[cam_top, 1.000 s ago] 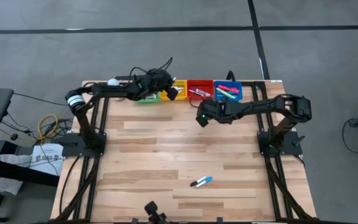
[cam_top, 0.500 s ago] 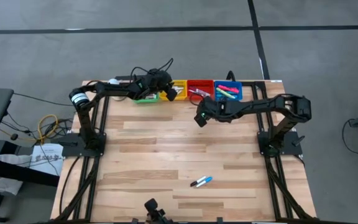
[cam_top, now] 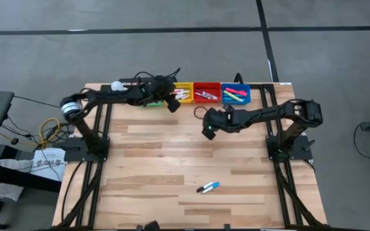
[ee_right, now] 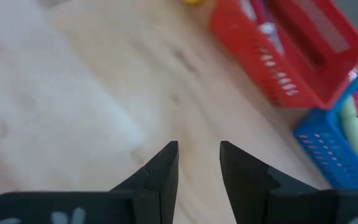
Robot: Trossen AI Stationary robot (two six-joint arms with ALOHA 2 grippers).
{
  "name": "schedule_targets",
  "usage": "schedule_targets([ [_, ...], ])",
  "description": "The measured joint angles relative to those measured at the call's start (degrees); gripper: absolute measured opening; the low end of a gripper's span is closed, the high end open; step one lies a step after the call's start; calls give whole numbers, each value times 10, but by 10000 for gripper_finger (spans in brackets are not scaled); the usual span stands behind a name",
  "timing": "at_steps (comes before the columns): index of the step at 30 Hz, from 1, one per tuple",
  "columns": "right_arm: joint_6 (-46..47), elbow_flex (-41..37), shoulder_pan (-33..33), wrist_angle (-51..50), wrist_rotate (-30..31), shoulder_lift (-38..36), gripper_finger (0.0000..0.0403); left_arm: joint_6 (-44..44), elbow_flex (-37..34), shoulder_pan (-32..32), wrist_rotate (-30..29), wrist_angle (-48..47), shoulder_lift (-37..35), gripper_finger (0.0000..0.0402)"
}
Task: Pick & Place Markers
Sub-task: Put the black highlighter pen into the yellow basket
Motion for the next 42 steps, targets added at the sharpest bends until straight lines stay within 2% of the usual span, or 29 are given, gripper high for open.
schedule_targets([
  [2,-17,0,20,-2,0,0,108,-7,0,-23,7,-18,-36,104],
  [6,-82,0,63,-4,0,0,108,-23,-2,-83,73,-25,-118,100],
  [9,-115,0,93,-5,-1,0,108,-66,-18,-140,84,-21,-172,99],
  [16,-139,0,152,0,-2,0,108,-250,-92,-296,73,3,-248,99],
  [19,-123,0,171,12,-33,0,108,-330,-131,-377,35,42,-250,99],
  [23,-76,0,190,82,-150,0,108,-415,-170,-476,-48,118,-239,99],
  [26,-38,0,212,133,-203,0,108,-440,-190,-545,-122,160,-231,99],
  [32,-26,0,281,191,-209,0,108,-484,-212,-645,-225,200,-226,99],
  [36,-15,1,325,277,-182,10,108,-535,-212,-691,-258,230,-209,99],
  [40,-1,2,353,368,-174,47,108,-541,-212,-727,-274,281,-172,99],
  [42,24,1,361,370,-177,70,108,-545,-212,-741,-290,320,-144,99],
])
